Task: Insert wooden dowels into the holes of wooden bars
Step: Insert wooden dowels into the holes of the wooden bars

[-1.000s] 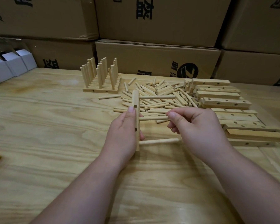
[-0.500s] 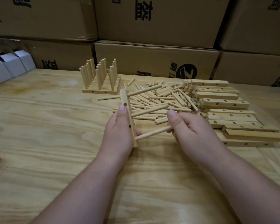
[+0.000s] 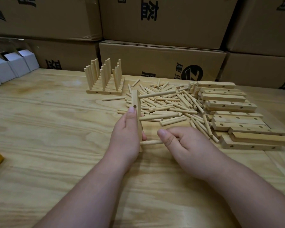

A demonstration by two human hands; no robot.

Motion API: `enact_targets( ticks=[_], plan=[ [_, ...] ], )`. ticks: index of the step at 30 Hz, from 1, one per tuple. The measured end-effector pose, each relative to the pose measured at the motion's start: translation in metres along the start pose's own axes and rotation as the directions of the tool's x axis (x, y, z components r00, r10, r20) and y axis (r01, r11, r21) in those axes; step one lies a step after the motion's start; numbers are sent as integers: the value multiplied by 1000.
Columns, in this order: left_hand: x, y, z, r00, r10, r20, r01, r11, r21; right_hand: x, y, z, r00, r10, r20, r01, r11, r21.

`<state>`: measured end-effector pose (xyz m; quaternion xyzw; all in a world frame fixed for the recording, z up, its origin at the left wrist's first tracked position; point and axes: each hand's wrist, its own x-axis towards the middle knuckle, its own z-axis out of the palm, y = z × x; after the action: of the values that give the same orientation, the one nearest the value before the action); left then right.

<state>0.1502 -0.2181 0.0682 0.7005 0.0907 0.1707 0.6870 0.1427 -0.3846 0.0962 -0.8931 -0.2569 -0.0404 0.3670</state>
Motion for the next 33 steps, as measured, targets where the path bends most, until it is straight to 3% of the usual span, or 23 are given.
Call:
enact_targets(
  ticks=[13, 18, 23, 25, 28, 33],
  plan=[
    [-2, -1, 1, 999, 40, -27, -40, 999, -9, 3, 7, 5, 992, 115, 43, -123, 951, 283],
    [1, 0, 0, 999, -40, -26, 39, 998, -57, 5, 5, -4, 967, 170, -189, -102, 940, 326],
    [2, -2, -2, 998, -57, -3, 57, 996, -66, 8, 7, -8, 838, 238, -491, 16, 889, 459],
    [2, -3, -1, 999, -45, -6, 45, 996, -71, 6, 8, -2, 882, 197, -428, -17, 921, 389],
    [1, -3, -1, 999, -22, -35, 19, 997, -80, 3, 6, 8, 969, 148, -196, -76, 939, 336],
    [5, -4, -1, 999, -43, -26, 39, 988, -147, 6, 2, 3, 926, 243, -289, -41, 826, 563]
  ],
)
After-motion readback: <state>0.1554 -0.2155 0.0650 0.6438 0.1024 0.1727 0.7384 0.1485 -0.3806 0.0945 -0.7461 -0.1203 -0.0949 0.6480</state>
